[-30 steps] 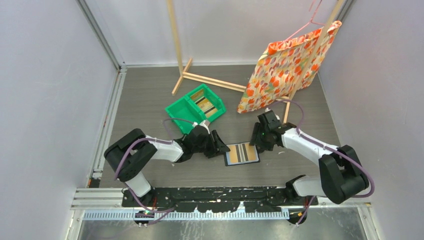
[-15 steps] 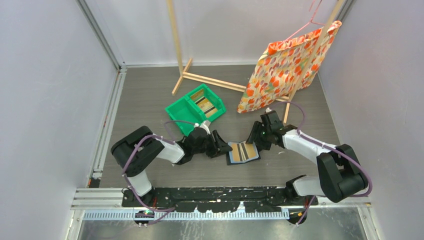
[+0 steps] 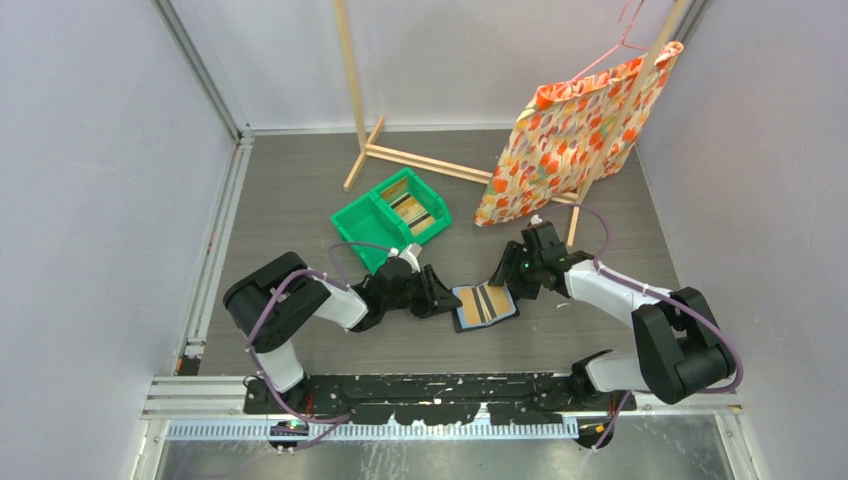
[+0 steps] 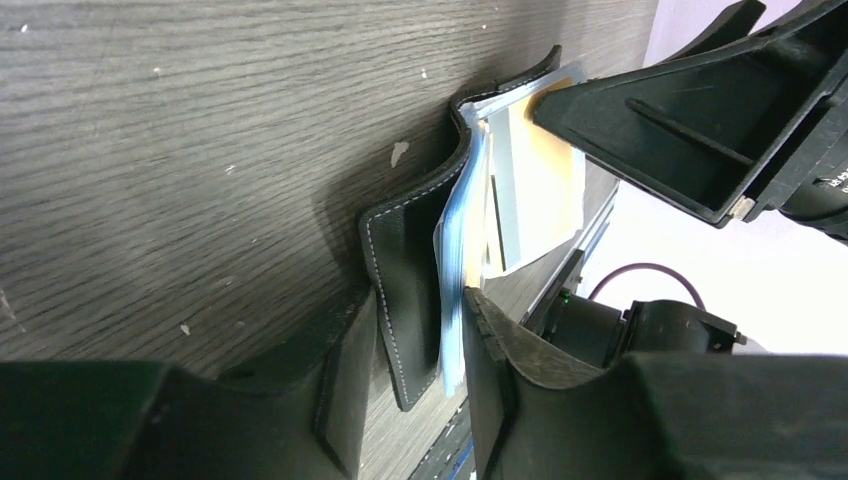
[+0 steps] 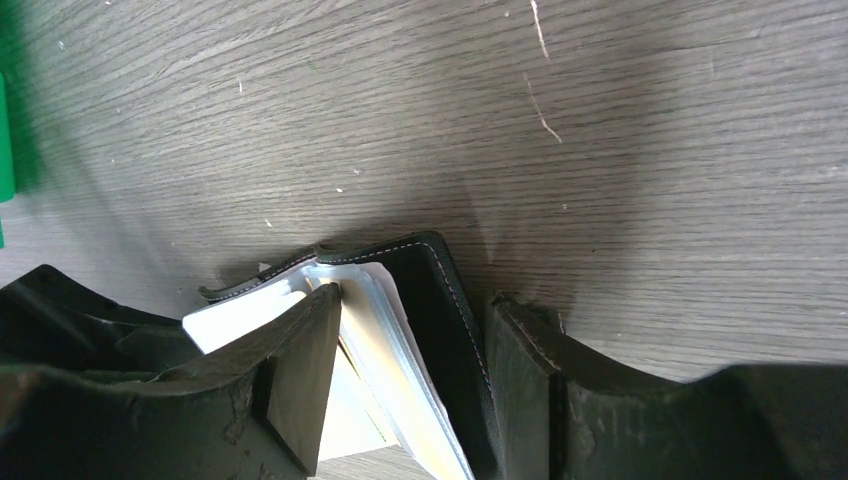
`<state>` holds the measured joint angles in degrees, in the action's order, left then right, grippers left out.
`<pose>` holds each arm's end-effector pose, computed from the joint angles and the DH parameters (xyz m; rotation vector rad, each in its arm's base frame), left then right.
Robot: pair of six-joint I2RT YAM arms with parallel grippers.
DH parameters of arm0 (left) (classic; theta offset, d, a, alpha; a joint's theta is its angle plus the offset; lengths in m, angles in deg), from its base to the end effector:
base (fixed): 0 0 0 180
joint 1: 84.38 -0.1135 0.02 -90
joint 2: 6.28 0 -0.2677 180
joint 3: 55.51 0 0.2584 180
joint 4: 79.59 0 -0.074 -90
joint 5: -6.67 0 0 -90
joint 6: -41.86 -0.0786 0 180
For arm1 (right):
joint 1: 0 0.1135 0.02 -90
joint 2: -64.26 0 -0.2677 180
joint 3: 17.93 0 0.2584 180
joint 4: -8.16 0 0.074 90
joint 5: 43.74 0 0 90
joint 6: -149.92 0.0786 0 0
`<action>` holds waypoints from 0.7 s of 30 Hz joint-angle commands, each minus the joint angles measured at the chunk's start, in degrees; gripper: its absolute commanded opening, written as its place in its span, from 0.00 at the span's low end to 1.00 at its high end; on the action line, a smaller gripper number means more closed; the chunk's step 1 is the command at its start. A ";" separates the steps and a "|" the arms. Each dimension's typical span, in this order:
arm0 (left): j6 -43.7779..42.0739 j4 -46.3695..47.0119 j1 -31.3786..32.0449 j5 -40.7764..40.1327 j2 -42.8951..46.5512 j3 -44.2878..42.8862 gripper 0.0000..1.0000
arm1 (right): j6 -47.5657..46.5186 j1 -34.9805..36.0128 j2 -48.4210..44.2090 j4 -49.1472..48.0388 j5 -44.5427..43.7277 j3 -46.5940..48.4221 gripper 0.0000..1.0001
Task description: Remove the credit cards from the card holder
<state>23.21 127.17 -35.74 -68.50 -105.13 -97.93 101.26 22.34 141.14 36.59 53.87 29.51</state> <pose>0.2059 -0.2643 0.0885 -0.3019 2.4481 -1.3980 0.2412 0.1104 0.1186 0.3915 2.6507 0.5583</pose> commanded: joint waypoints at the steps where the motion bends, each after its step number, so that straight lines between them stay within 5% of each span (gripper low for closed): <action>1: -1.42 1.11 0.58 1.42 -1.73 -1.36 0.36 | 0.87 0.37 2.35 2.31 0.73 -2.90 0.59; 10: -1.63 0.30 0.66 -1.27 2.74 0.35 0.33 | 0.85 0.39 2.31 2.33 0.82 -2.99 0.59; 21: 8.51 29.23 1.05 2.97 -11.66 2.36 0.30 | 0.49 0.33 2.22 2.65 0.82 -2.82 0.59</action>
<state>27.74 142.14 -35.46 -66.27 -112.87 -96.20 101.72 22.30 141.14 36.13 54.05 29.34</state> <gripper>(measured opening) 0.314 0.591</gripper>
